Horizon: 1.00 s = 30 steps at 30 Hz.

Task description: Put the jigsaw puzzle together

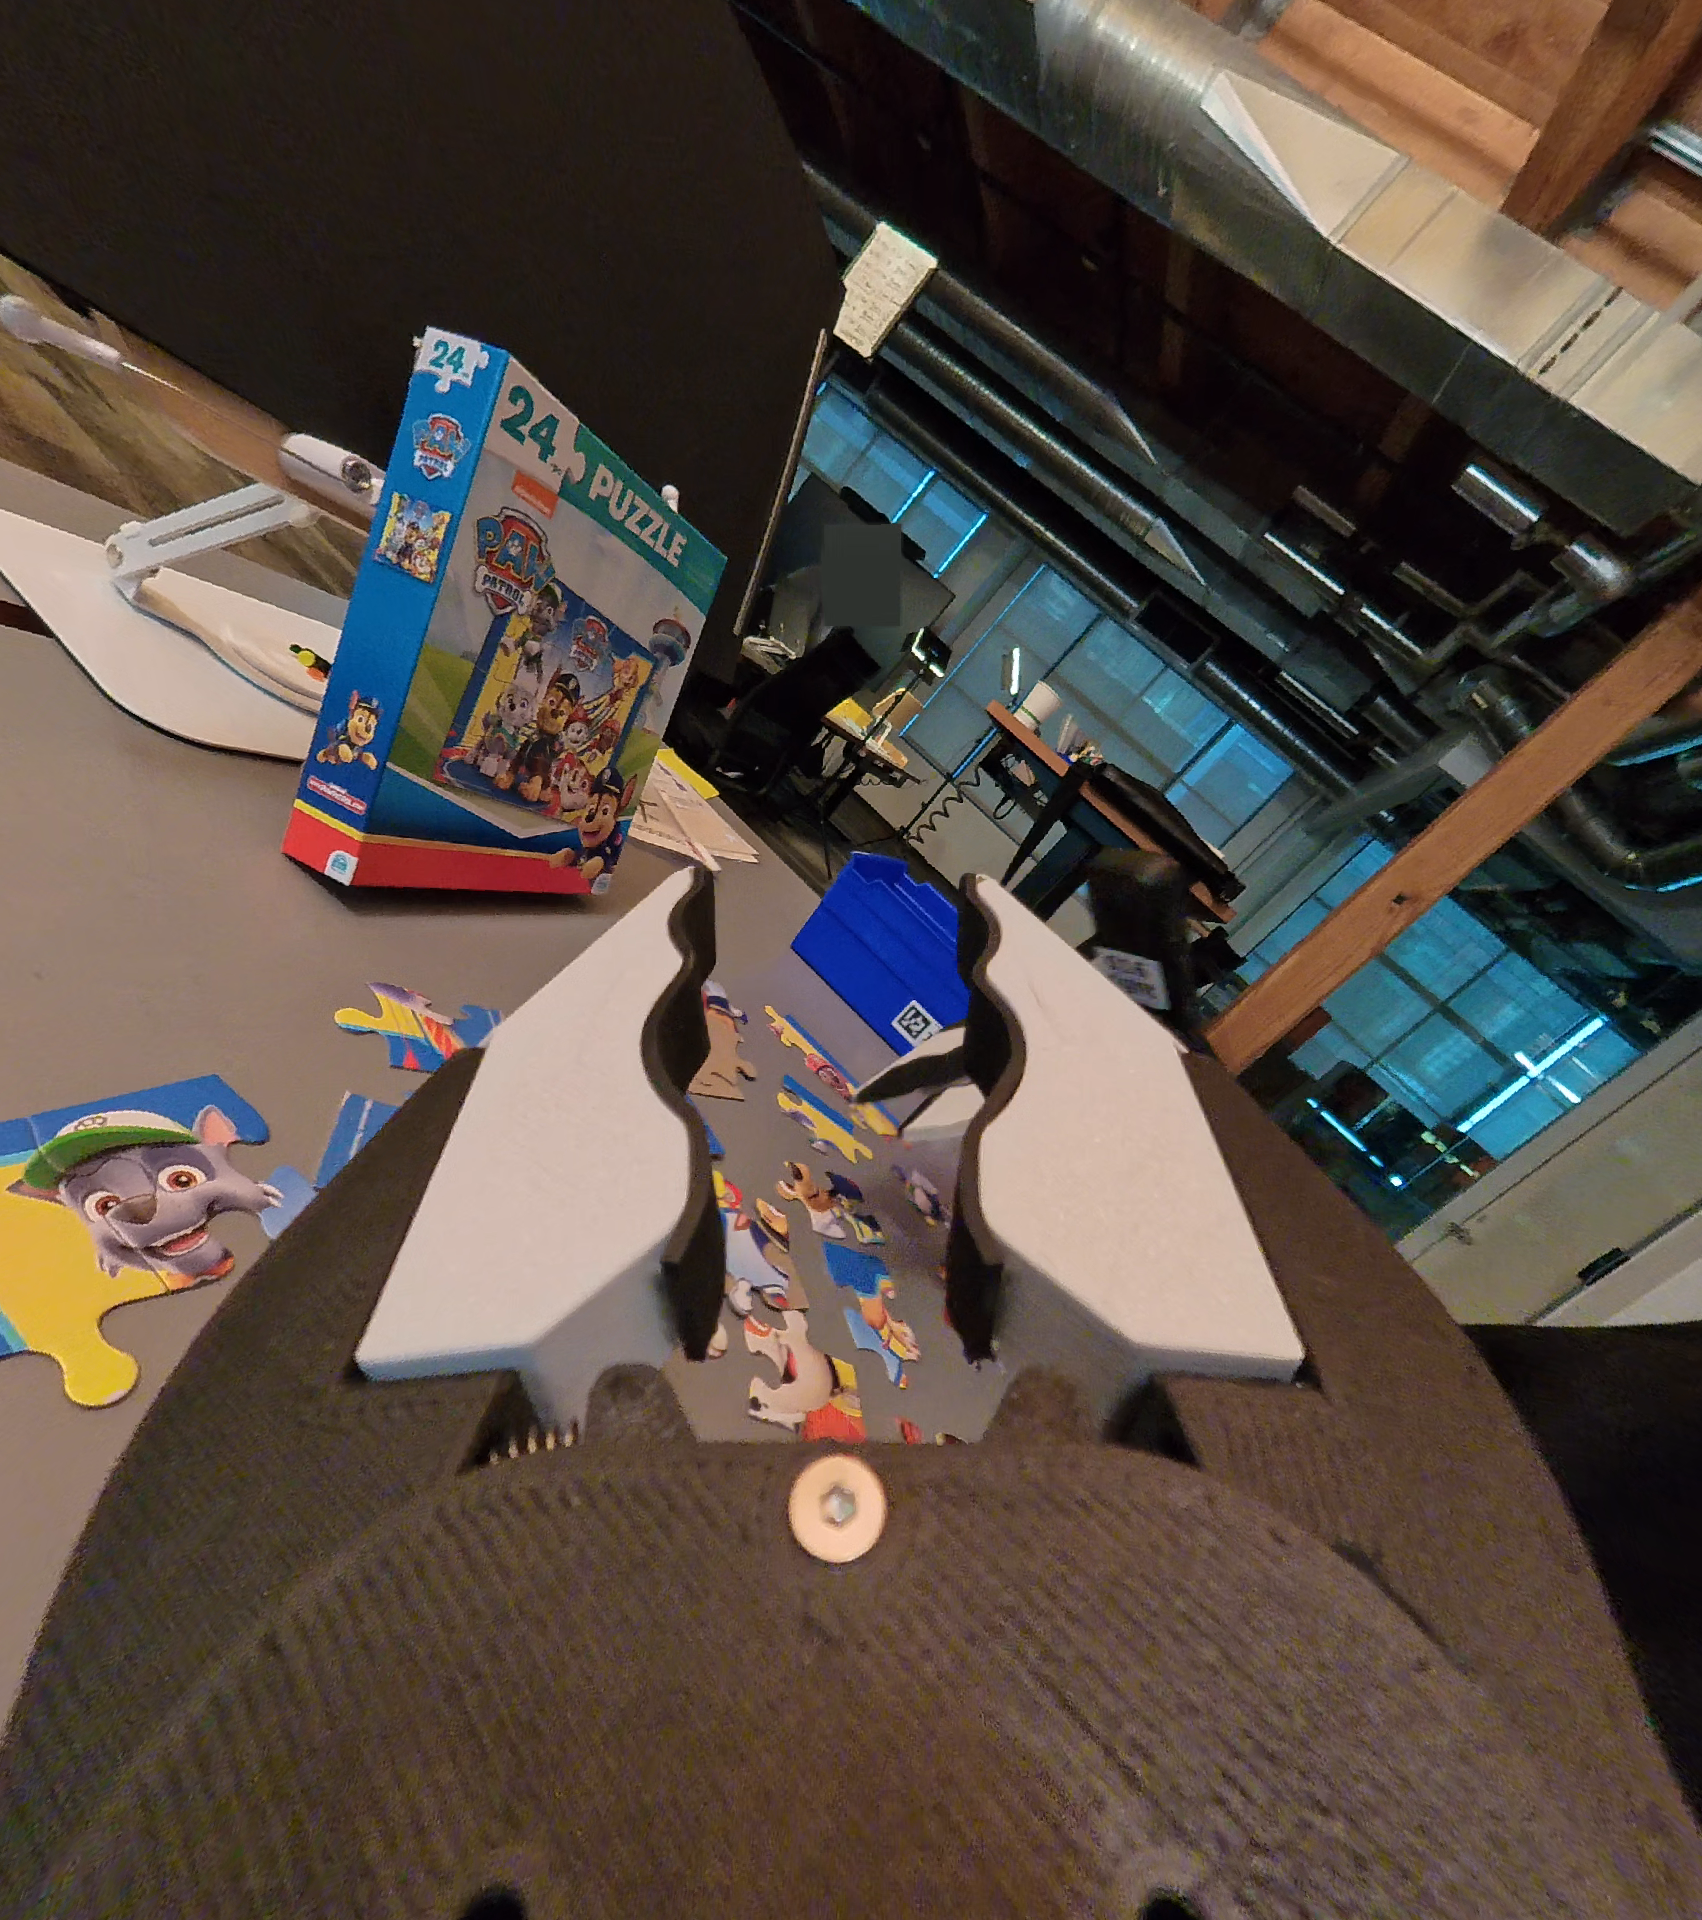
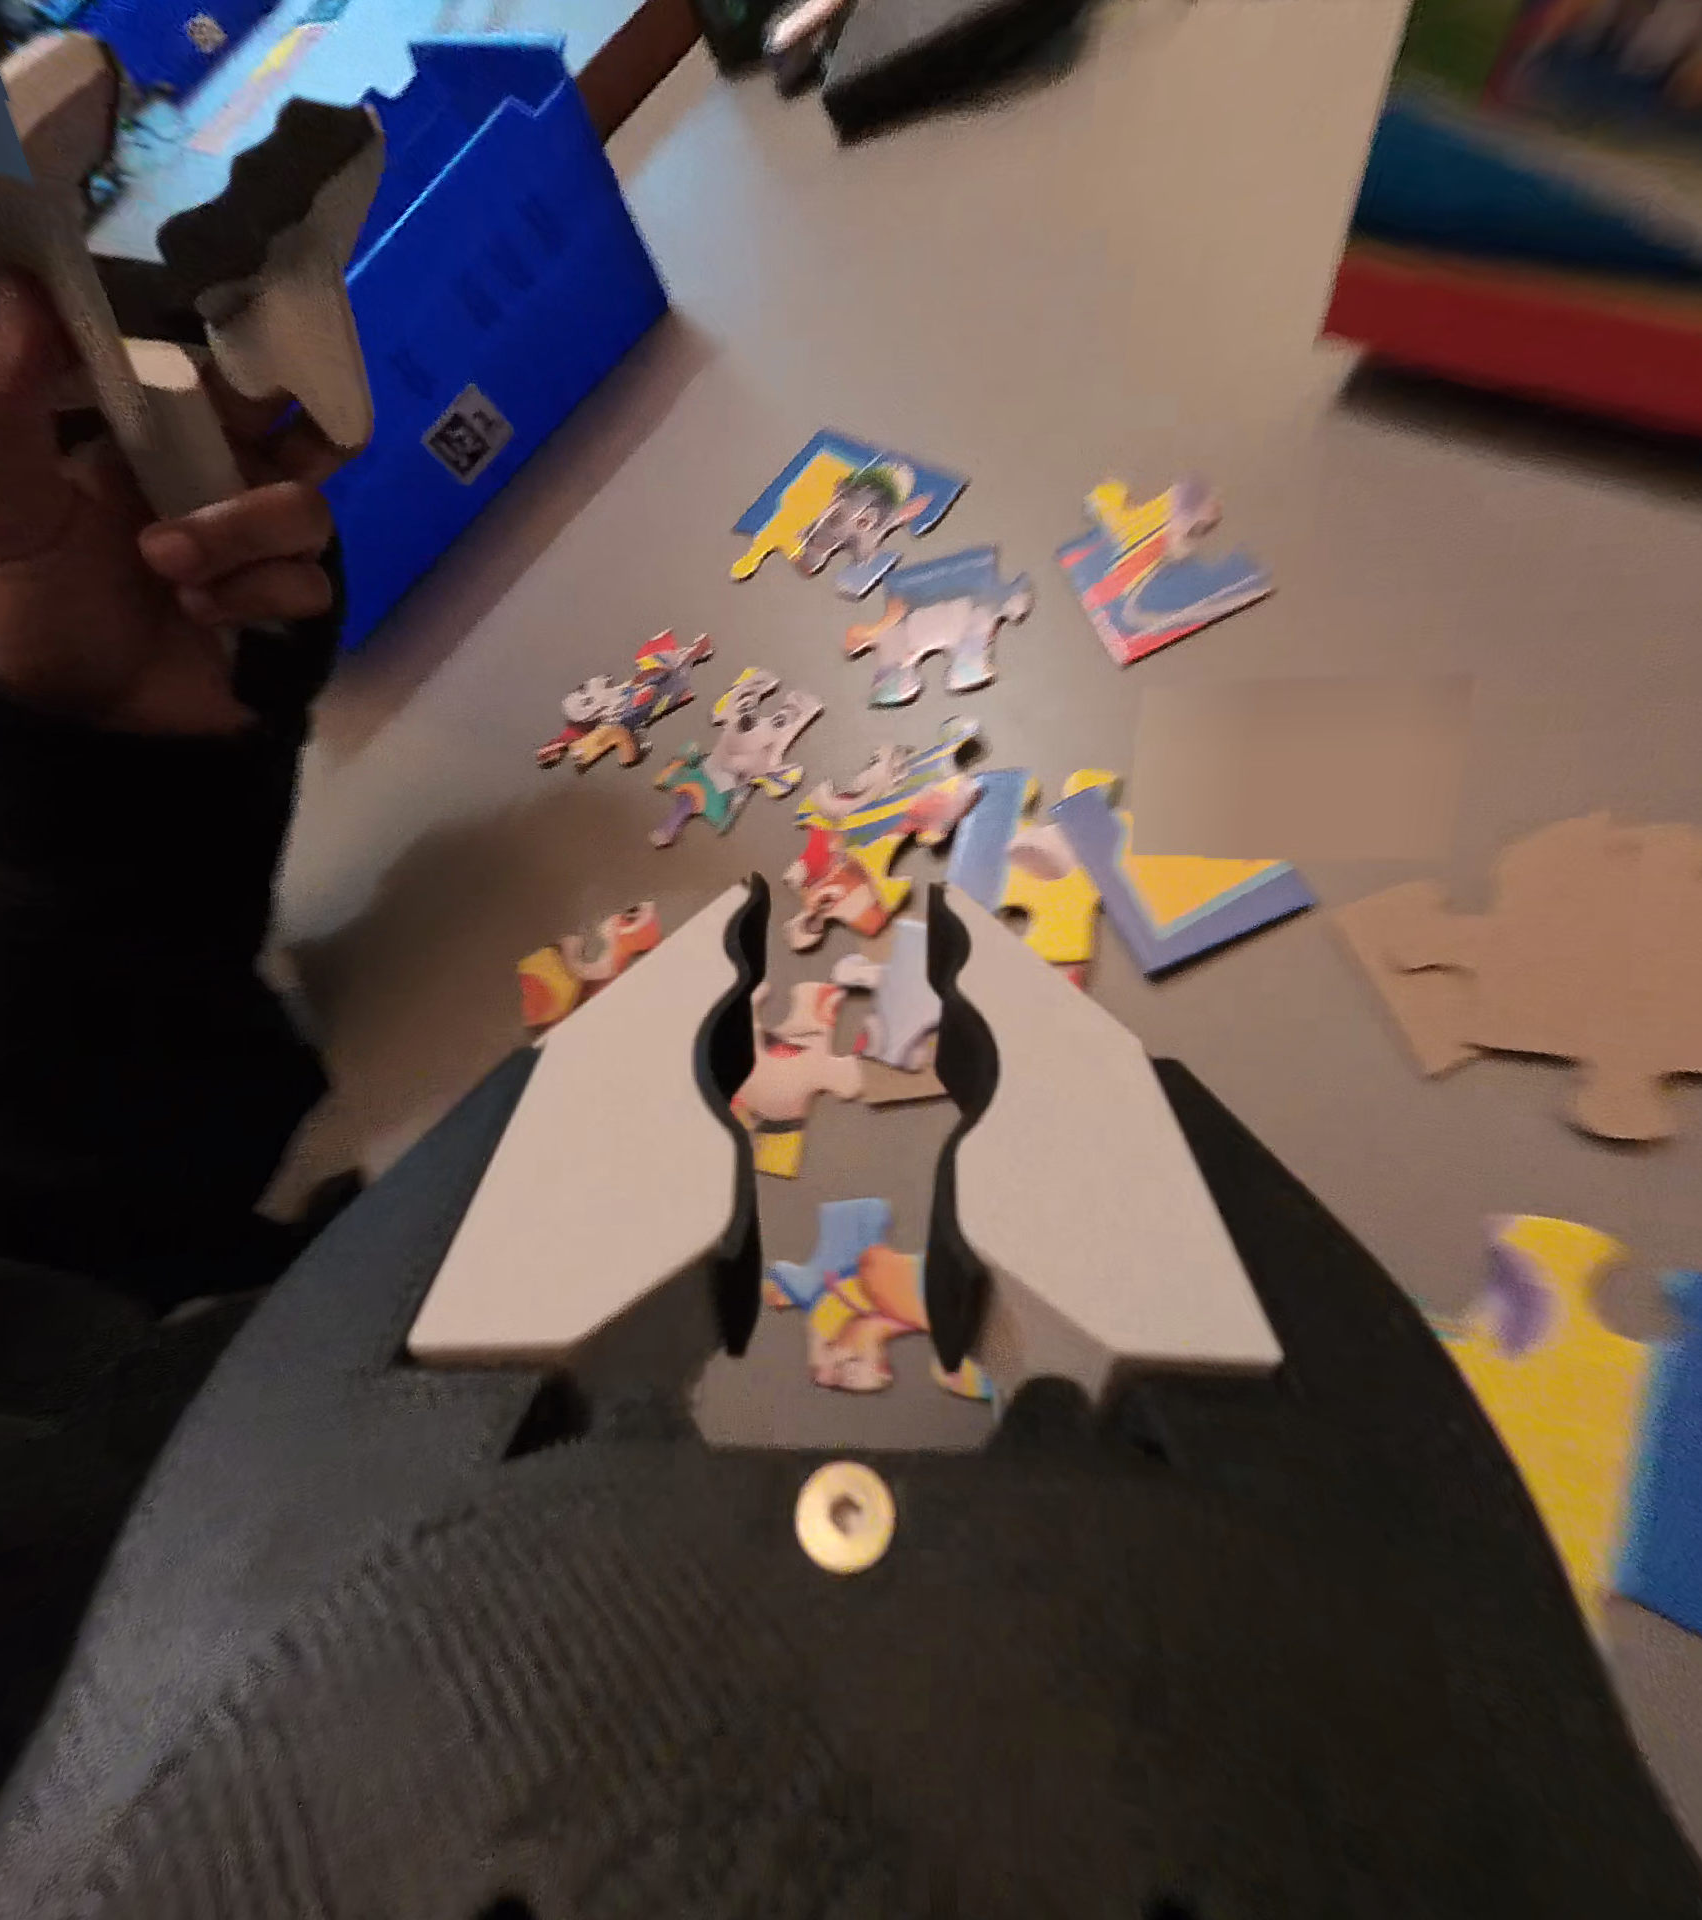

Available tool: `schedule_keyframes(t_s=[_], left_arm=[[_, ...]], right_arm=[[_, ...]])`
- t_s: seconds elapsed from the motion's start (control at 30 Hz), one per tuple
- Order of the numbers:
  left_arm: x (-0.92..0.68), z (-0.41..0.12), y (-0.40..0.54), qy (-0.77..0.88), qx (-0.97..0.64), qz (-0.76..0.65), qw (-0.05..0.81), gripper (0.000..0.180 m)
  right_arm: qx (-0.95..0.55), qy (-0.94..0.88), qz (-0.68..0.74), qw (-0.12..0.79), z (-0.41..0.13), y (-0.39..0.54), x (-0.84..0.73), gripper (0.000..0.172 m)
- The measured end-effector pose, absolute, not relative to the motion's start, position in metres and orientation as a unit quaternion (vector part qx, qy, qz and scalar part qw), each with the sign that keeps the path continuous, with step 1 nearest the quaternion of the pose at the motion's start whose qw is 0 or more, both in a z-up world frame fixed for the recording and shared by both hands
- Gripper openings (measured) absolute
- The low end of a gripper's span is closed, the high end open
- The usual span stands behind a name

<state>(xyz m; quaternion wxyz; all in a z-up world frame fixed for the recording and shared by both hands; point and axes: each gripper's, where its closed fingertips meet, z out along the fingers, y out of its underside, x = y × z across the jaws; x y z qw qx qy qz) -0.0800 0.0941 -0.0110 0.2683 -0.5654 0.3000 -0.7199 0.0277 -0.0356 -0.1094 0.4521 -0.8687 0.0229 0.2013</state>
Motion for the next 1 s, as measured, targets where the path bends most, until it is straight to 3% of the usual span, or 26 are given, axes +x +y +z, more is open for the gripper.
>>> schedule_keyframes(t_s=[0.27, 0.53, 0.83, 1.0], left_arm=[[-0.046, -0.057, 0.079, 0.388, -0.592, -0.633, 0.315, 0.044], [-0.007, -0.091, 0.031, 0.465, -0.572, -0.608, 0.296, 0.038], [-0.011, -0.091, 0.033, 0.446, -0.572, -0.626, 0.286, 0.033], [-0.016, -0.087, 0.040, 0.439, -0.568, -0.627, 0.304, 0.031]], right_arm=[[-0.788, -0.037, -0.067, 0.611, -0.053, -0.070, 0.106, 0.031], [-0.744, -0.007, 0.028, 0.668, -0.072, -0.079, 0.126, 0.029], [-0.791, -0.009, 0.003, 0.612, -0.089, -0.080, 0.144, 0.034], [-0.894, -0.054, 0.029, 0.443, -0.147, -0.055, 0.151, 0.073]])
